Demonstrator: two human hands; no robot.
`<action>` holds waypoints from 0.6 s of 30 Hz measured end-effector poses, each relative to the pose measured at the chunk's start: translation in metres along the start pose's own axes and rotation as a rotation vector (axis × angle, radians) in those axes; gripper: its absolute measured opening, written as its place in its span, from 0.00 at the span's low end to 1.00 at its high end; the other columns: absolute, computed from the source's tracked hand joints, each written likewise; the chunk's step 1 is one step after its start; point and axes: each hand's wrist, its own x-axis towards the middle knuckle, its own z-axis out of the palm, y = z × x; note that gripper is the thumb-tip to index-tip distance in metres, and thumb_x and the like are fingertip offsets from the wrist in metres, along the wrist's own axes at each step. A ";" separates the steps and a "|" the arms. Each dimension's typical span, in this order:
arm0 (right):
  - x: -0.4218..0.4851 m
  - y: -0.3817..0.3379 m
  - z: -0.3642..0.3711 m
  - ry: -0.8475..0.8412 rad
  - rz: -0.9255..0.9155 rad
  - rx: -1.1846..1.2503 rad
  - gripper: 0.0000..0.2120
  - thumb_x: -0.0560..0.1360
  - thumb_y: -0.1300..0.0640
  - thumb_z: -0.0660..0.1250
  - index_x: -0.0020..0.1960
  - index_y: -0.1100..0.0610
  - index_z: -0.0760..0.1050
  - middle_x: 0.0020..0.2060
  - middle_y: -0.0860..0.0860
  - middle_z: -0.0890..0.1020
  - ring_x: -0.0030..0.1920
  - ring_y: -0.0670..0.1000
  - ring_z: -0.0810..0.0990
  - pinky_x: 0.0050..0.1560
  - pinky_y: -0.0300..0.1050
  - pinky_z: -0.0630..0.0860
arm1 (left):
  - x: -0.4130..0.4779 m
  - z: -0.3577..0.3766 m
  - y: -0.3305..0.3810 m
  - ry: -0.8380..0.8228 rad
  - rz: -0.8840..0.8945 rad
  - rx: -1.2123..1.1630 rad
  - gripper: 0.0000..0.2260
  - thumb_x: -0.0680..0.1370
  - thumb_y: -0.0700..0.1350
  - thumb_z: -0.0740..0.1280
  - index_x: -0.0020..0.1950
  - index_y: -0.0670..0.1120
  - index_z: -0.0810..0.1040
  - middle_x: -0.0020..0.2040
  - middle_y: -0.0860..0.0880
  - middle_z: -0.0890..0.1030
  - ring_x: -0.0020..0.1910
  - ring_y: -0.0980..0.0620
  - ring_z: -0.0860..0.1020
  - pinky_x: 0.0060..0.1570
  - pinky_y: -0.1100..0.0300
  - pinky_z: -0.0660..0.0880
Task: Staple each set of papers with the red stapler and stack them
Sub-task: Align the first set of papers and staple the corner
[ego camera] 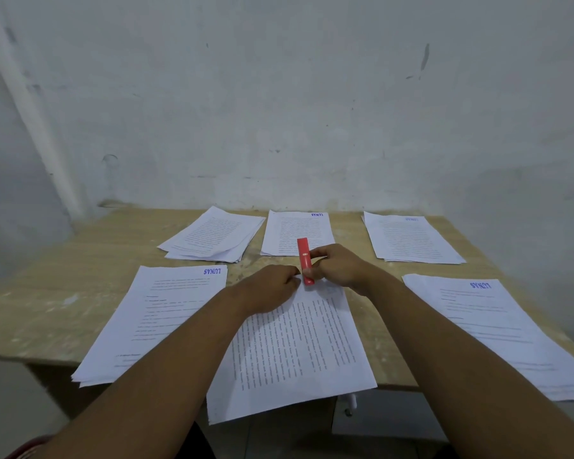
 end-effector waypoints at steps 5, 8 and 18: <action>-0.001 0.001 0.002 0.025 -0.001 0.023 0.22 0.76 0.57 0.77 0.68 0.54 0.80 0.61 0.50 0.82 0.63 0.55 0.80 0.59 0.48 0.75 | 0.001 0.001 0.000 0.000 -0.006 0.005 0.15 0.87 0.51 0.55 0.62 0.47 0.79 0.61 0.47 0.82 0.56 0.50 0.79 0.57 0.55 0.73; -0.003 0.001 0.002 0.029 -0.002 0.020 0.19 0.77 0.58 0.76 0.67 0.55 0.81 0.62 0.52 0.82 0.63 0.55 0.80 0.61 0.49 0.76 | 0.002 0.001 0.001 -0.007 -0.007 0.006 0.15 0.88 0.51 0.55 0.63 0.48 0.79 0.62 0.48 0.82 0.56 0.51 0.78 0.56 0.57 0.71; -0.012 -0.002 0.000 0.015 0.006 0.063 0.09 0.78 0.61 0.74 0.57 0.53 0.82 0.55 0.50 0.83 0.58 0.52 0.79 0.52 0.45 0.74 | 0.002 0.003 0.004 -0.003 0.011 -0.001 0.15 0.88 0.51 0.55 0.64 0.48 0.79 0.63 0.47 0.82 0.55 0.51 0.78 0.56 0.58 0.70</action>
